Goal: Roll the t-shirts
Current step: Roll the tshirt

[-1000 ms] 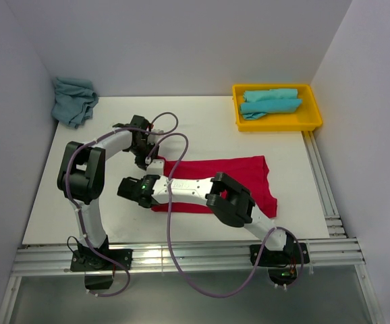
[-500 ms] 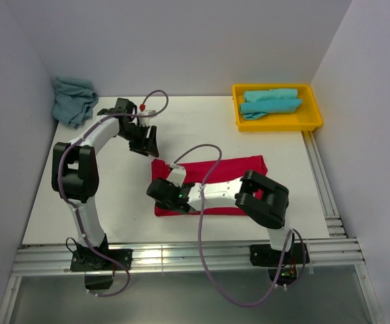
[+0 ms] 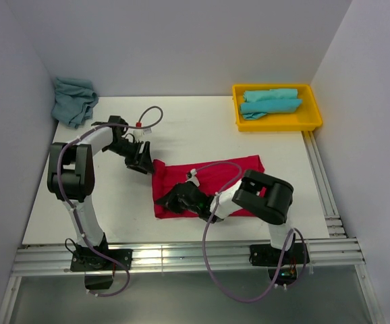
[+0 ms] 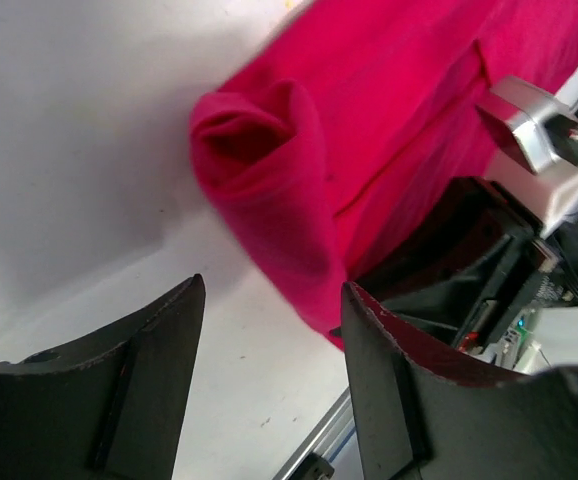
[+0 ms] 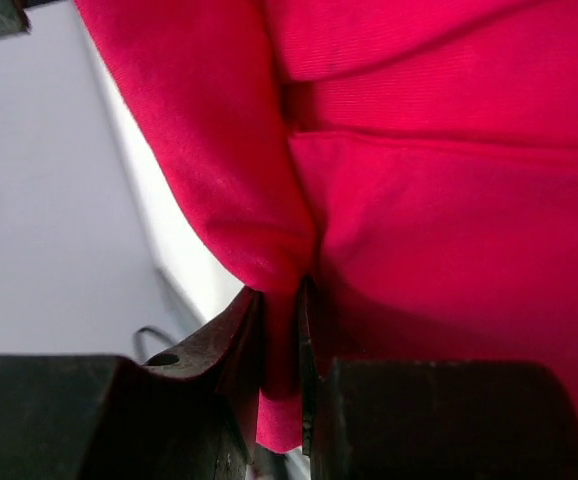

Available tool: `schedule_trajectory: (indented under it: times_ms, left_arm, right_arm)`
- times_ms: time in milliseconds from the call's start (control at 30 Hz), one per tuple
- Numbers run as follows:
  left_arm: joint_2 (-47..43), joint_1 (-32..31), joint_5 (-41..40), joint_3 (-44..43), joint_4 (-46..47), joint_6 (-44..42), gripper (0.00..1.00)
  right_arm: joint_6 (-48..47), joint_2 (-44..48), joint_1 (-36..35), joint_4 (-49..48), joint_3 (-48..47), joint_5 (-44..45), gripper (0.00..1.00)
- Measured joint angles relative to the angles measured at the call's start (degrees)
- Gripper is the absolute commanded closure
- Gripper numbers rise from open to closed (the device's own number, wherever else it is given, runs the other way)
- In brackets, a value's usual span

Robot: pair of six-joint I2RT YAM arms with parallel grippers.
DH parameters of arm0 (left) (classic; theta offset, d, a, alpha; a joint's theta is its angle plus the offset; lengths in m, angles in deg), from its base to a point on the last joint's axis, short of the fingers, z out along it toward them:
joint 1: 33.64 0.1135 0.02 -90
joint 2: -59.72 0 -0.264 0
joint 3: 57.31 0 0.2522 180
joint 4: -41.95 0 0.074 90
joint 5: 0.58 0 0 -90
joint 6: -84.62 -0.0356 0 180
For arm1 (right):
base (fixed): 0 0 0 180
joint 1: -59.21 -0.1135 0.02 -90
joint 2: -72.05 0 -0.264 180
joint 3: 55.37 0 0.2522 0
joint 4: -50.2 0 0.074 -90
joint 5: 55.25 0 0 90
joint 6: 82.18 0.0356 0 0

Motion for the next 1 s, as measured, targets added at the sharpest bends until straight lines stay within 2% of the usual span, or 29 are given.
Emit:
schedule_trajectory:
  times_ms: [167,333,433,467,500,533,600,733,900,1000]
  left_arm:
    - [0.7,-0.4,1.6,2.9,3.1,0.3,0.43]
    - [3.3,-1.5,1.6,3.1,6.5,2.9,0.55]
    - [3.8,-2.7,0.5,3.1,7.5,5.0,0.7]
    - [3.8,-3.4,-0.5,3.0,7.6,5.7,0.75]
    - [3.8,-3.9,-1.2,2.6,7.5,6.2,0.87]
    - [3.8,-4.7,-2.4,2.2,7.5,6.9,0.9]
    - [3.8,-5.9,-4.4,1.4,7.1,7.8,0.96]
    - [3.8,-7.8,-8.8,0.3,6.9,9.0,0.99]
    - [3.7,-8.5,-11.8,-0.5,6.1,9.7,1.0]
    - [3.7,-8.8,-12.9,-0.7,5.7,10.1,1.0]
  right_arm:
    - [4.5,-4.5,0.2,-11.7,2.1,-3.3,0.93]
    - [7.0,-6.7,0.5,-17.0,2.8,-4.7,0.91]
    - [7.3,-6.8,0.6,-17.6,3.0,-5.0,0.87]
    - [7.4,-6.8,0.6,-17.6,3.0,-5.0,0.8]
    - [7.4,-6.8,0.6,-17.5,3.0,-5.0,0.77]
    - [7.3,-6.8,0.6,-17.4,3.0,-4.9,0.68]
    - [7.1,-6.1,0.6,-16.0,3.0,-4.6,0.61]
    - [4.9,-2.4,0.2,-7.9,1.5,-2.9,0.48]
    - [0.8,2.1,-2.4,7.4,-3.6,0.5,0.46]
    - [-0.3,2.7,-3.6,12.0,-5.1,1.3,0.46]
